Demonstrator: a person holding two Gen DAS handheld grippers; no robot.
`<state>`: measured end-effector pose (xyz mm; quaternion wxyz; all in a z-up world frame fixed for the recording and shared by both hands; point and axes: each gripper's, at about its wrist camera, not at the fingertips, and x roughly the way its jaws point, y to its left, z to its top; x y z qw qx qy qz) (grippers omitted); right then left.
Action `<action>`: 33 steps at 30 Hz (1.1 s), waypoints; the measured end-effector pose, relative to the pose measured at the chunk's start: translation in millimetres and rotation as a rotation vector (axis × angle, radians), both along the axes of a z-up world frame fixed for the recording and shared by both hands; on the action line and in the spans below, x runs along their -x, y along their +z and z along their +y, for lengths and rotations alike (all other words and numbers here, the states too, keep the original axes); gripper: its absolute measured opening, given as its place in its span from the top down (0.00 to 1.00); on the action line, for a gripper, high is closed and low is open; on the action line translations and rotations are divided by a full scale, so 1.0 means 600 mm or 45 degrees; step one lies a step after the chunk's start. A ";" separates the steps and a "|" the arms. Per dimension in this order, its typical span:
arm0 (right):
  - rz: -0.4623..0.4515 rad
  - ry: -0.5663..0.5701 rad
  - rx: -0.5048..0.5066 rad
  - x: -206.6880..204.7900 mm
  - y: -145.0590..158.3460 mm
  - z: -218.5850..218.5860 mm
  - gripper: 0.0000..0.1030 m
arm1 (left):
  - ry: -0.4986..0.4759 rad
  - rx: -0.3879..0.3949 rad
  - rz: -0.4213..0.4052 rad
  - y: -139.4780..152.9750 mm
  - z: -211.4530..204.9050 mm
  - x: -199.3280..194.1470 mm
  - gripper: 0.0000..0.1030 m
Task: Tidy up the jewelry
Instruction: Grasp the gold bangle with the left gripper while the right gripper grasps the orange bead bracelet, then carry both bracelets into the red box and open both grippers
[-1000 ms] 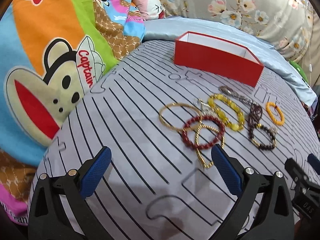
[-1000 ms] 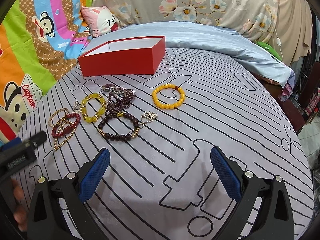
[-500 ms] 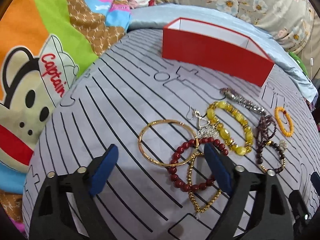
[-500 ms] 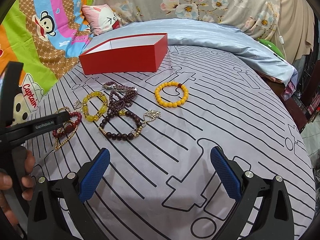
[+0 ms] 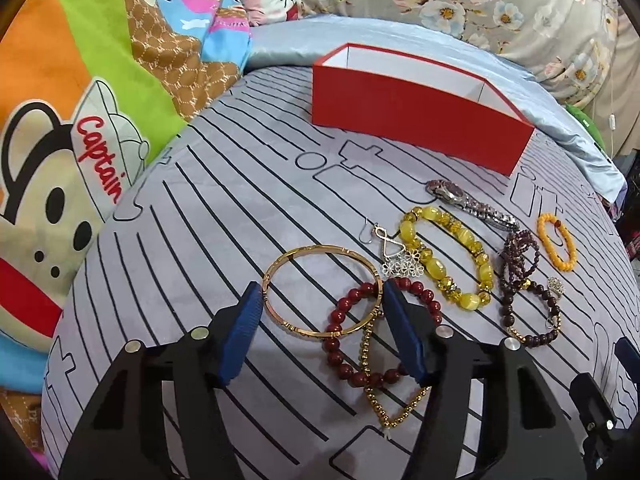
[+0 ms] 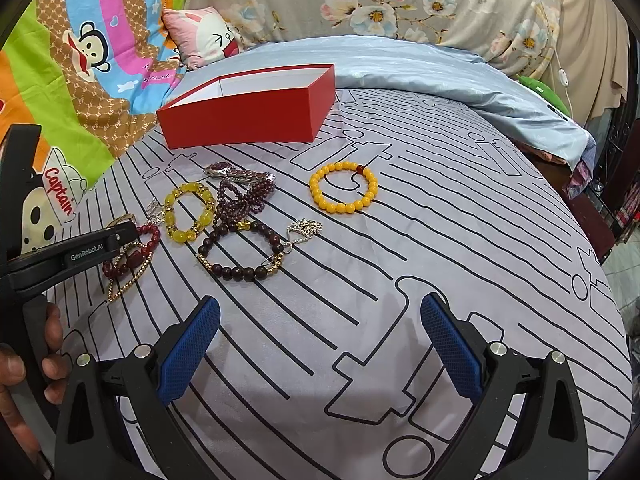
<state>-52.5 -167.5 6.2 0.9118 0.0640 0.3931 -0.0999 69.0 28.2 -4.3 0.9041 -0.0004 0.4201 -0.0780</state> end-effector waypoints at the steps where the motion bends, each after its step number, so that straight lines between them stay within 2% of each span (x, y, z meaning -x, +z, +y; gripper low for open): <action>1: 0.000 -0.002 -0.004 0.000 0.000 -0.001 0.05 | 0.004 0.007 -0.009 0.003 0.002 0.002 0.42; 4: -0.020 0.002 0.003 -0.002 0.007 -0.006 0.05 | 0.018 0.031 -0.031 0.015 0.010 0.014 0.42; 9: -0.051 -0.018 0.099 -0.036 0.037 -0.027 0.05 | 0.017 0.033 -0.082 0.033 0.017 0.041 0.42; 13: -0.030 -0.025 0.051 -0.087 0.045 -0.060 0.07 | 0.015 0.044 -0.098 0.030 0.016 0.054 0.42; 18: 0.022 -0.037 0.014 -0.130 0.031 -0.085 0.28 | 0.009 0.053 -0.083 0.018 0.012 0.061 0.42; 21: 0.062 -0.050 -0.016 -0.151 0.013 -0.098 0.42 | 0.007 0.035 -0.110 0.020 0.009 0.065 0.42; 23: 0.087 -0.053 -0.043 -0.159 0.002 -0.106 0.53 | -0.002 0.024 -0.108 0.018 0.005 0.065 0.42; 27: 0.119 -0.051 -0.050 -0.170 -0.013 -0.108 0.66 | -0.011 0.025 -0.105 0.017 0.003 0.064 0.42; 30: 0.110 -0.042 -0.027 -0.171 -0.015 -0.102 0.76 | -0.006 0.043 -0.097 0.015 0.007 0.062 0.42; 32: 0.107 -0.029 -0.029 -0.172 -0.015 -0.100 0.88 | -0.001 0.055 -0.088 0.014 0.010 0.060 0.42; 33: 0.105 -0.019 -0.037 -0.173 -0.015 -0.099 0.91 | 0.002 0.059 -0.086 0.013 0.011 0.060 0.42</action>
